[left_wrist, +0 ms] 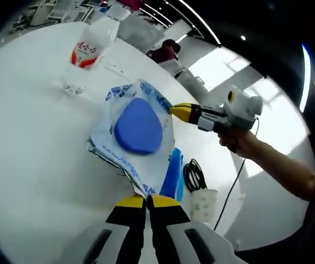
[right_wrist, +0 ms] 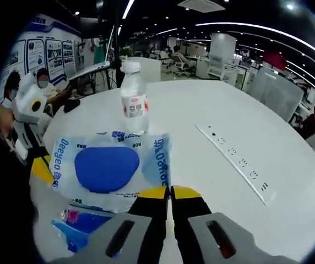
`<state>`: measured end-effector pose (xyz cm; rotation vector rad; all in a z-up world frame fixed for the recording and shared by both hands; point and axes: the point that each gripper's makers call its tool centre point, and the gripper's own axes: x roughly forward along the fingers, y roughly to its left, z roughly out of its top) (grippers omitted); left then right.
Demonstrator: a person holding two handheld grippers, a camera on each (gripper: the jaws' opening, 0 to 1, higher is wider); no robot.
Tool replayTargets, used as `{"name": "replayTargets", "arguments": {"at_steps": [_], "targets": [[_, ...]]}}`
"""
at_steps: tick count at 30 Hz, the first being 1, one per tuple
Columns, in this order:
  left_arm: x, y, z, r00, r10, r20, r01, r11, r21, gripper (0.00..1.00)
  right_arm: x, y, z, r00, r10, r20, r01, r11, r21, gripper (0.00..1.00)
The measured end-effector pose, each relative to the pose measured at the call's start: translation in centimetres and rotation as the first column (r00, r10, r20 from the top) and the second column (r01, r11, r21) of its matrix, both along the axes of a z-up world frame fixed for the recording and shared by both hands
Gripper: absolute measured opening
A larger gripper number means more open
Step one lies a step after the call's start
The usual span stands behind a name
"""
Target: Arrange the tabletop items into an orderly group along one side of the table until the central work area is clear of visible clutter.
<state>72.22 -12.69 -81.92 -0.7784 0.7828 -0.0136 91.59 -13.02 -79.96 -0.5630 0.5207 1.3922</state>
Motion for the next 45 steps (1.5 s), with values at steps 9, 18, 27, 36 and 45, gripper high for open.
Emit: {"name": "replayTargets", "arguments": {"at_steps": [9, 18, 27, 36, 45], "targets": [[1.3, 0.5, 0.9, 0.999, -0.036, 0.013, 0.035, 0.999, 0.033, 0.0, 0.8, -3.0, 2.3, 0.992, -0.126, 0.018, 0.125, 0.992, 0.031, 0.0], [4.1, 1.9, 2.0, 0.999, -0.043, 0.022, 0.041, 0.997, 0.071, 0.0, 2.0, -6.6, 2.7, 0.966, -0.259, 0.008, 0.259, 0.965, 0.049, 0.0], [6.6, 2.6, 2.5, 0.997, -0.069, 0.018, 0.066, 0.992, 0.108, 0.0, 2.0, -9.1, 3.4, 0.941, -0.338, -0.007, 0.337, 0.939, 0.068, 0.0], [9.0, 3.8, 1.8, 0.997, -0.077, 0.014, 0.075, 0.989, 0.128, 0.0, 2.5, -10.5, 3.3, 0.903, -0.427, -0.037, 0.429, 0.898, 0.095, 0.0], [10.7, 4.2, 0.9, 0.995, -0.101, 0.007, 0.098, 0.978, 0.183, 0.0, 2.4, -11.4, 2.8, 0.867, -0.497, -0.042, 0.498, 0.86, 0.105, 0.0]]}}
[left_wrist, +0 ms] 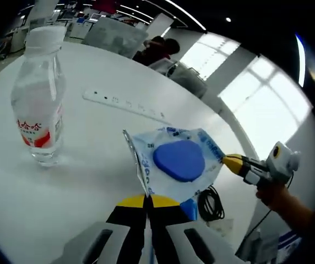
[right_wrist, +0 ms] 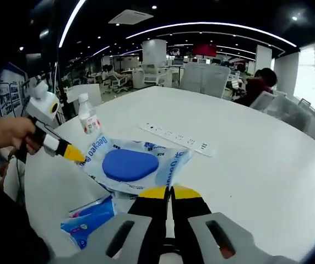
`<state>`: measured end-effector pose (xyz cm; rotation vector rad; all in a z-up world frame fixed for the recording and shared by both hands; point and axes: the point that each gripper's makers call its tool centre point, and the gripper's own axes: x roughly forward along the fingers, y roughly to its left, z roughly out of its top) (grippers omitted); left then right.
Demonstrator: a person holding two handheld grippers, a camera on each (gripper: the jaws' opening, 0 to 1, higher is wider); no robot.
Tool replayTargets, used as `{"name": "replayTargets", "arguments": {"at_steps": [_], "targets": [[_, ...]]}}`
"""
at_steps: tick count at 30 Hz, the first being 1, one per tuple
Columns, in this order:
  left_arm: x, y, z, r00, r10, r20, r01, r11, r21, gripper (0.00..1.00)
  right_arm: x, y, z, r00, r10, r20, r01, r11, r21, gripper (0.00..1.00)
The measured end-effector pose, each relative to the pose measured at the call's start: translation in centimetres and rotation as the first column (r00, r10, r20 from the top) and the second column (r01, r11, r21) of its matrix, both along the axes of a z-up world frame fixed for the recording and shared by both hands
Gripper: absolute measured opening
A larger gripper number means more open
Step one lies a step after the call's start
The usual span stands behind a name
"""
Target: Arrange the tabletop items into an orderly group along one side of the table until the central work area is clear of visible clutter.
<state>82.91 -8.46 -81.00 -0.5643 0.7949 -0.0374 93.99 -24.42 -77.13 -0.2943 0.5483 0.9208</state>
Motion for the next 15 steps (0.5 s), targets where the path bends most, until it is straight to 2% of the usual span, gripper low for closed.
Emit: {"name": "replayTargets", "arguments": {"at_steps": [2, 3, 5, 9, 11, 15], "targets": [[0.9, 0.7, -0.2, 0.999, -0.016, 0.045, 0.013, 0.998, 0.064, 0.0, 0.0, -0.1, -0.4, 1.0, -0.016, -0.007, 0.016, 1.0, 0.012, 0.0], [1.0, 0.7, -0.6, 1.0, -0.007, 0.028, 0.005, 0.999, 0.052, 0.0, 0.0, -0.1, -0.4, 1.0, -0.025, -0.007, 0.025, 0.999, 0.026, 0.0], [1.4, 0.8, -0.9, 0.999, 0.002, 0.037, -0.005, 0.998, 0.068, 0.0, -0.1, -0.2, -1.3, 0.999, -0.035, -0.012, 0.035, 0.999, 0.018, 0.0], [2.3, 1.2, -2.0, 0.999, 0.021, 0.036, -0.024, 0.998, 0.064, 0.0, -0.3, -0.6, -1.9, 0.998, -0.047, -0.029, 0.047, 0.999, 0.007, 0.0], [2.3, 1.3, -1.5, 0.999, 0.029, 0.034, -0.031, 0.998, 0.058, 0.0, -0.4, -0.7, -2.2, 0.998, -0.054, -0.039, 0.055, 0.998, 0.01, 0.0], [2.9, 1.4, -2.3, 0.999, 0.04, 0.028, -0.042, 0.998, 0.049, 0.0, -0.2, -0.7, -3.2, 0.997, -0.055, -0.048, 0.056, 0.998, 0.007, 0.0]]}}
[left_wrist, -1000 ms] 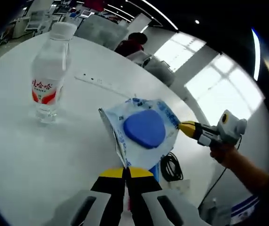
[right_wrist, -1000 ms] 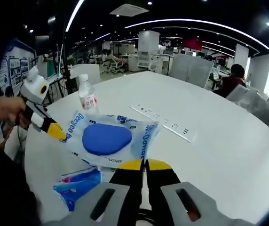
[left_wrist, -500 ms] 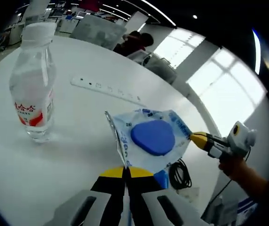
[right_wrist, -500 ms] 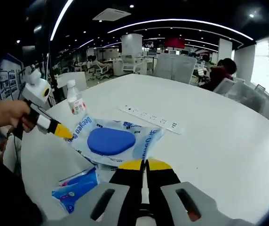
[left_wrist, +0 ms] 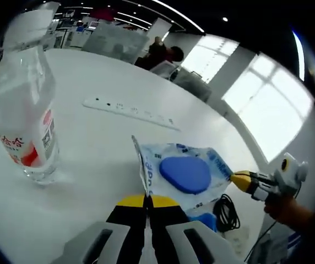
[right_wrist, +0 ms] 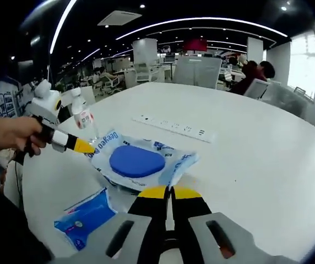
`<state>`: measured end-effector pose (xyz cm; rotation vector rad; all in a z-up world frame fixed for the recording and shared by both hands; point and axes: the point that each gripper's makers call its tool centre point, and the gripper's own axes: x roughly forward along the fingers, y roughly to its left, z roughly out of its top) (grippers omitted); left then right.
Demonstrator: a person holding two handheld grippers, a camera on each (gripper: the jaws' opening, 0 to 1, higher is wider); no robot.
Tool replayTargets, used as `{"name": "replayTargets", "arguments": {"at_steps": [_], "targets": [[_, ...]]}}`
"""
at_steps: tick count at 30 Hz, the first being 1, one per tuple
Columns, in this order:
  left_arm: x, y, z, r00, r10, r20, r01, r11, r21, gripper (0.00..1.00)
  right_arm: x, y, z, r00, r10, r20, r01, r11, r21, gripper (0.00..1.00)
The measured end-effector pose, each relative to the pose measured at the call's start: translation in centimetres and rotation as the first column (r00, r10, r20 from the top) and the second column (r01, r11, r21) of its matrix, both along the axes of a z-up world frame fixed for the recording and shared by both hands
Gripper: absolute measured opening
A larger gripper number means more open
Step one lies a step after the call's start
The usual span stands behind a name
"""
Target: Arrange the tabletop items into an orderly group along one side of the table until the central work area is clear of visible clutter.
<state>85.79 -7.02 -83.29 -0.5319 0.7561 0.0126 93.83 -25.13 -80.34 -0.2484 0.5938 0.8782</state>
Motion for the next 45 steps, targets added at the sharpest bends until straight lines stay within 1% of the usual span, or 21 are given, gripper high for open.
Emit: {"name": "replayTargets", "arguments": {"at_steps": [2, 5, 7, 8, 10, 14, 17, 18, 22, 25, 29, 30, 33, 36, 37, 39, 40, 41, 42, 44, 45], "targets": [[0.3, 0.1, -0.4, 1.0, 0.002, -0.004, -0.002, 1.0, 0.001, 0.0, 0.2, 0.1, -0.7, 1.0, -0.001, -0.008, 0.001, 1.0, -0.006, 0.0], [0.7, 0.4, -0.6, 1.0, 0.021, -0.001, -0.021, 1.0, -0.007, 0.0, 0.2, 0.1, -0.9, 1.0, -0.001, -0.015, 0.001, 1.0, -0.012, 0.0], [1.0, 0.5, -0.9, 0.999, 0.036, -0.004, -0.036, 0.999, -0.018, 0.0, 0.5, 0.4, -1.6, 1.0, 0.0, -0.023, 0.0, 1.0, -0.02, 0.0], [1.0, 0.5, -1.0, 0.999, 0.039, -0.006, -0.039, 0.999, -0.018, 0.0, 0.3, 0.3, -1.4, 1.0, 0.004, -0.028, -0.005, 1.0, -0.026, 0.0], [1.4, 0.7, -1.6, 0.999, 0.04, -0.014, -0.04, 0.999, -0.017, 0.0, 0.4, 0.3, -1.9, 0.999, 0.007, -0.031, -0.008, 0.999, -0.036, 0.0], [1.5, 0.6, -1.4, 0.999, 0.044, -0.017, -0.044, 0.999, -0.01, 0.0, 0.6, 0.3, -2.6, 0.999, 0.003, -0.045, -0.005, 0.999, -0.041, 0.0], [1.7, 0.8, -1.7, 0.999, 0.044, -0.016, -0.044, 0.999, -0.005, 0.0, 0.8, 0.5, -3.0, 0.999, 0.007, -0.042, -0.009, 0.999, -0.051, 0.0], [1.8, 0.9, -1.8, 0.999, 0.046, -0.016, -0.046, 0.999, -0.004, 0.0, 0.9, 0.5, -3.4, 0.999, 0.003, -0.048, -0.006, 0.999, -0.053, 0.0], [1.9, 0.8, -2.2, 0.999, 0.045, -0.021, -0.045, 0.999, -0.01, 0.0, 1.0, 0.4, -3.9, 0.998, -0.008, -0.057, 0.005, 0.998, -0.068, 0.0], [2.0, 0.9, -2.7, 0.999, 0.04, -0.023, -0.04, 0.999, 0.002, 0.0, 0.8, 0.2, -4.8, 0.998, -0.005, -0.068, -0.002, 0.996, -0.092, 0.0], [2.4, 1.0, -3.0, 0.999, 0.028, -0.022, -0.027, 0.998, 0.048, 0.0, 0.7, 0.0, -4.8, 0.998, 0.0, -0.064, -0.007, 0.995, -0.101, 0.0], [2.4, 1.1, -3.1, 0.999, 0.034, -0.024, -0.033, 0.998, 0.049, 0.0, 0.7, 0.1, -5.0, 0.997, 0.002, -0.072, -0.01, 0.995, -0.099, 0.0], [2.3, 1.1, -3.1, 0.998, 0.053, -0.021, -0.052, 0.998, 0.027, 0.0, 0.9, 0.0, -5.1, 0.997, 0.016, -0.069, -0.024, 0.994, -0.111, 0.01], [2.1, 1.0, -3.0, 0.998, 0.059, -0.023, -0.059, 0.998, 0.026, 0.03, 0.9, -0.1, -5.1, 0.997, 0.021, -0.072, -0.029, 0.993, -0.114, 0.02], [2.0, 1.0, -3.0, 0.998, 0.062, -0.02, -0.061, 0.998, 0.028, 0.03, 0.8, -0.1, -5.1, 0.996, 0.018, -0.082, -0.026, 0.994, -0.107, 0.05], [2.4, 1.3, -2.3, 0.998, 0.042, 0.038, -0.045, 0.996, 0.074, 0.07, 0.7, 0.0, -5.1, 0.996, 0.007, -0.089, -0.016, 0.994, -0.106, 0.13], [2.4, 1.2, -2.1, 0.998, 0.035, 0.051, -0.039, 0.996, 0.08, 0.1, 0.6, 0.0, -5.1, 0.996, 0.011, -0.086, -0.02, 0.994, -0.106, 0.17], [2.6, 1.0, -1.7, 0.997, 0.012, 0.08, -0.02, 0.996, 0.091, 0.14, 0.5, 0.1, -4.9, 0.997, 0.017, -0.073, -0.025, 0.994, -0.102, 0.17], [2.5, 0.8, -1.5, 0.996, -0.03, 0.087, 0.019, 0.992, 0.124, 0.18, 0.2, 0.3, -4.7, 0.997, 0.028, -0.068, -0.035, 0.995, -0.093, 0.17], [2.5, 0.7, -0.9, 0.992, -0.064, 0.11, 0.045, 0.984, 0.17, 0.22, -0.4, 0.3, -4.4, 0.997, 0.035, -0.067, -0.04, 0.995, -0.086, 0.21], [2.2, 0.3, -0.3, 0.989, -0.074, 0.126, 0.05, 0.982, 0.184, 0.23, -0.4, 0.4, -4.4, 0.997, 0.04, -0.069, -0.045, 0.996, -0.08, 0.22]]}}
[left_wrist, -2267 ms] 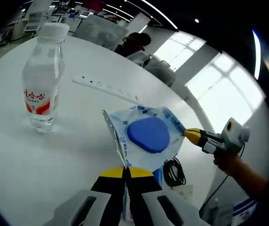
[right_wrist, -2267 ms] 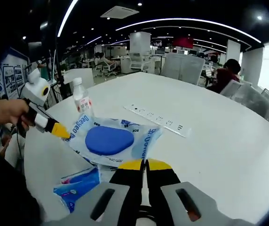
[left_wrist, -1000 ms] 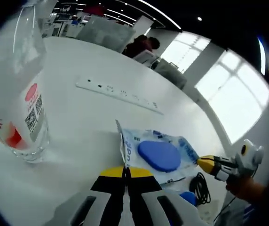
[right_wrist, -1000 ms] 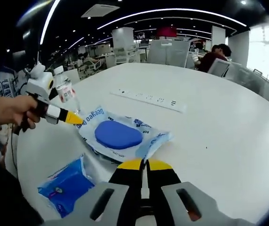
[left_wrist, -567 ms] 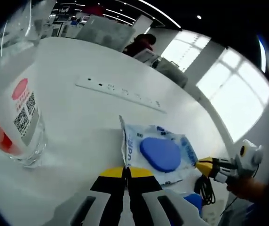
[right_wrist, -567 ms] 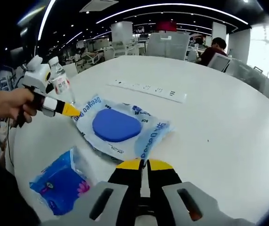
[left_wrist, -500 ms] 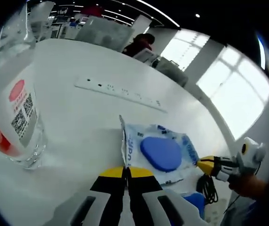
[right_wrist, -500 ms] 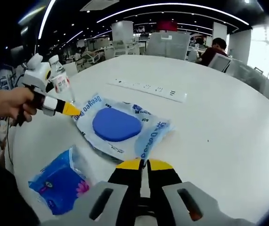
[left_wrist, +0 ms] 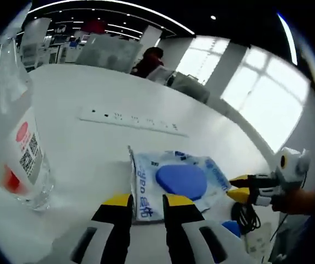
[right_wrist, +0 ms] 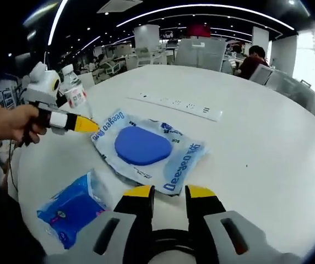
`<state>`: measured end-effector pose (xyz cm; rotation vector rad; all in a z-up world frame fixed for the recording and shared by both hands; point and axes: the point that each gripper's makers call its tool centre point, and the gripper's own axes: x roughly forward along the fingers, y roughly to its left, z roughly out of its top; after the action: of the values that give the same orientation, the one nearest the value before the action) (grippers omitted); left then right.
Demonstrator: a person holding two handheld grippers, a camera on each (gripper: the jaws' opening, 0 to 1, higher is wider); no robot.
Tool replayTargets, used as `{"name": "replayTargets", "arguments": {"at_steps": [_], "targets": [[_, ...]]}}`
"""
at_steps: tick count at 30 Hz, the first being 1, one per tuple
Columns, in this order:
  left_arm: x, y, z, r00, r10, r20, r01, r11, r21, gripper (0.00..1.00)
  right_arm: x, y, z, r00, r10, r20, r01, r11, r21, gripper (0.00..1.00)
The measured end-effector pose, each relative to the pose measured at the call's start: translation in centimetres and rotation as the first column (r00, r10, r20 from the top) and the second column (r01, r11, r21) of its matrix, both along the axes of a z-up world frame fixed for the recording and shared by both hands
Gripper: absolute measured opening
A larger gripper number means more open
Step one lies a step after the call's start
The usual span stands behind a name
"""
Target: Arrange the tabletop items into an orderly group along one side of the table until the central work area is clear of visible clutter.
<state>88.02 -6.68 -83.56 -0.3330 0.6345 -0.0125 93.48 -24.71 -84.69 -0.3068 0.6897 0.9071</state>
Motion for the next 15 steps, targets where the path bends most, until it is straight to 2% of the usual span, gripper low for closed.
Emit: {"name": "replayTargets", "arguments": {"at_steps": [3, 8, 12, 15], "targets": [[-0.6, -0.1, 0.7, 1.0, -0.016, 0.018, 0.016, 1.0, 0.015, 0.24, 0.0, 0.1, 0.5, 1.0, -0.002, 0.001, 0.002, 1.0, 0.015, 0.29], [-1.9, 0.4, 1.6, 0.998, -0.045, 0.042, 0.043, 0.998, 0.046, 0.32, -0.1, -0.2, 2.1, 0.999, -0.019, 0.026, 0.018, 0.998, 0.052, 0.34], [-4.2, 0.2, 3.0, 0.997, -0.052, 0.049, 0.049, 0.997, 0.063, 0.36, -0.8, -0.8, 3.5, 0.999, -0.028, 0.044, 0.025, 0.996, 0.084, 0.36], [-5.3, 0.7, 3.0, 0.997, -0.06, 0.056, 0.055, 0.995, 0.081, 0.4, -1.2, -1.3, 4.1, 0.998, -0.031, 0.049, 0.026, 0.995, 0.099, 0.38]]}}
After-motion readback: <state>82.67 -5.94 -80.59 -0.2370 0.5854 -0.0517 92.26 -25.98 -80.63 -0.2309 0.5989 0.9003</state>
